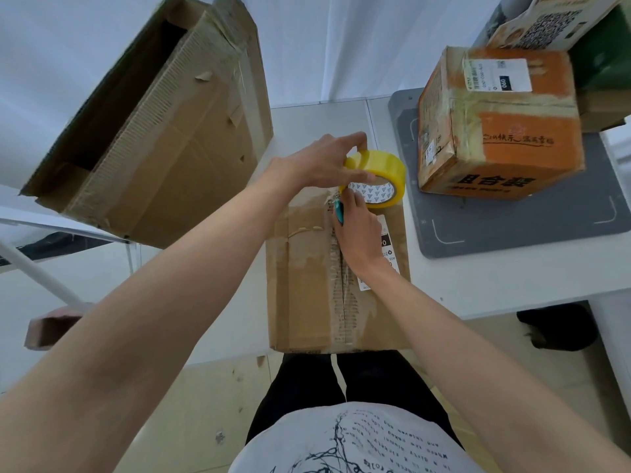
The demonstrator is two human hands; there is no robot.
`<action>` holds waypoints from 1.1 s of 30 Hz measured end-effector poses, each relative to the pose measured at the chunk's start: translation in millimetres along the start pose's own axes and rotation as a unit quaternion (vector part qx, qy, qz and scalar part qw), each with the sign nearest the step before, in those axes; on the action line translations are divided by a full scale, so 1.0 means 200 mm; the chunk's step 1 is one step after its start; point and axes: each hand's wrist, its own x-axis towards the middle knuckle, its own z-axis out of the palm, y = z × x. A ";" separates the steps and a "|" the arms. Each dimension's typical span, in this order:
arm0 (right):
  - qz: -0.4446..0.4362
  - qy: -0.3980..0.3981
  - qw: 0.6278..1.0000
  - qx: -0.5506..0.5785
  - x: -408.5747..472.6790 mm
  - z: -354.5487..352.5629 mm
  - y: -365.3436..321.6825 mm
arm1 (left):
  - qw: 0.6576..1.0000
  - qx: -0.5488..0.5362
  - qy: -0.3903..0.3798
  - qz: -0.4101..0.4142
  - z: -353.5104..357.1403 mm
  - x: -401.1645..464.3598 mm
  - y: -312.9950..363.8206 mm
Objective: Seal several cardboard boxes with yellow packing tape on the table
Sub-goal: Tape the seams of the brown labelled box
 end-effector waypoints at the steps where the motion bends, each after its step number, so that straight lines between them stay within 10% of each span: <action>1: -0.001 0.001 1.000 0.002 0.00 0.00 0.00 | 1.000 0.002 0.001 0.002 0.00 0.01 0.00; 15: 0.013 -0.014 1.000 0.019 -0.04 -0.07 0.06 | 1.000 0.024 -0.006 -0.012 0.00 0.01 0.04; 24: 0.053 0.138 0.942 0.302 -0.10 -0.35 0.14 | 0.999 -0.024 0.020 -0.014 0.02 -0.01 0.00; 33: -0.009 -0.023 1.000 -0.011 0.27 -0.52 0.23 | 0.974 -0.174 0.138 -0.037 0.17 -0.05 -0.06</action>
